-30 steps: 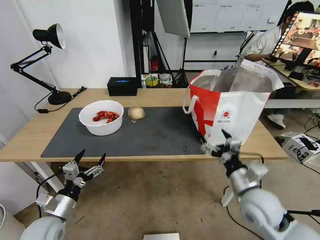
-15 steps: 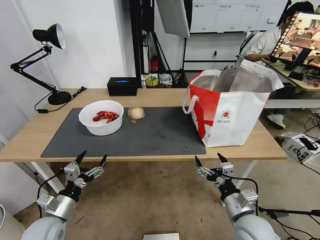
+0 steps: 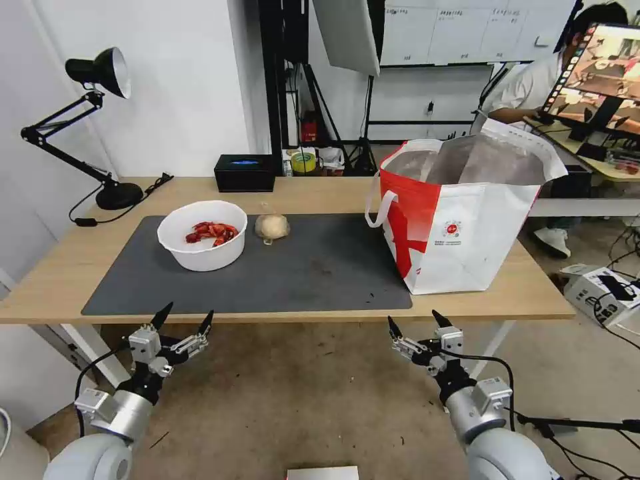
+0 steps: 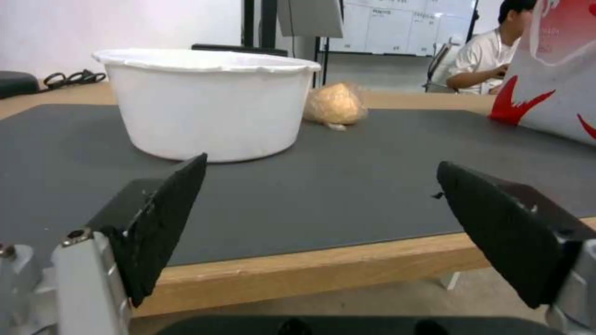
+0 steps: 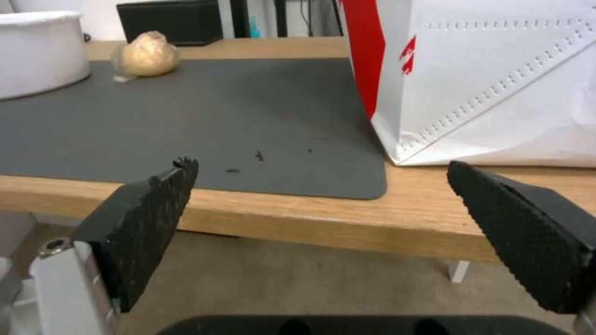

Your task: Pick up the trash from the table and place it into the takeout bag.

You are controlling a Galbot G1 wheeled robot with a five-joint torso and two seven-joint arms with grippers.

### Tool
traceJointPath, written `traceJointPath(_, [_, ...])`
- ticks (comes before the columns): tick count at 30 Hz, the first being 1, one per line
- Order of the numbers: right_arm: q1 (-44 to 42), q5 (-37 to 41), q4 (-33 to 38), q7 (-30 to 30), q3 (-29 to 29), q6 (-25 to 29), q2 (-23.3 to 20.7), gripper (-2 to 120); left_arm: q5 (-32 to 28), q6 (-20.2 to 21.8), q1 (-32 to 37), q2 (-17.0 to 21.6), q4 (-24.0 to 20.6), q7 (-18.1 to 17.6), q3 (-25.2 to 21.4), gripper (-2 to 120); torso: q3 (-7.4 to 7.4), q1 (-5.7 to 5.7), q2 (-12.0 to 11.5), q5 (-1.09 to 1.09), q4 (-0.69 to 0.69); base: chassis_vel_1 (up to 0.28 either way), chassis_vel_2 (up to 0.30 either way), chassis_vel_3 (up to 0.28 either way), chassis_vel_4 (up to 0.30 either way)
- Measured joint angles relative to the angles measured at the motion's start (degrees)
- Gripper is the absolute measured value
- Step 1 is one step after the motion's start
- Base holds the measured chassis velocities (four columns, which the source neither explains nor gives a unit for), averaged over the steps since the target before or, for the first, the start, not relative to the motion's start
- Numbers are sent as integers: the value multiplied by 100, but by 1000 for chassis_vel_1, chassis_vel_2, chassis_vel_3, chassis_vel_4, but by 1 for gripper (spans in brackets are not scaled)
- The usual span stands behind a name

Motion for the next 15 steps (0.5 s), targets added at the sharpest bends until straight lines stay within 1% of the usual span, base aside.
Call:
traceJointPath(6, [2, 4, -50, -84, 5, -41, -33, 100, -2, 0, -30, 11, 6, 1, 20, 100, 0, 0, -1, 0, 0, 0, 0, 0, 0])
traceJointPath(8, [2, 25, -90, -154, 3, 96, -33, 100, -4, 1, -30, 13, 5, 1, 22, 100, 0, 0, -1, 0, 0, 0, 0, 0, 0])
traceJointPath(15, [44, 54, -106, -201, -10, 187, -53, 100, -10, 2, -29, 20, -6, 1, 20, 100, 0, 0, -1, 0, 0, 0, 0, 0, 0])
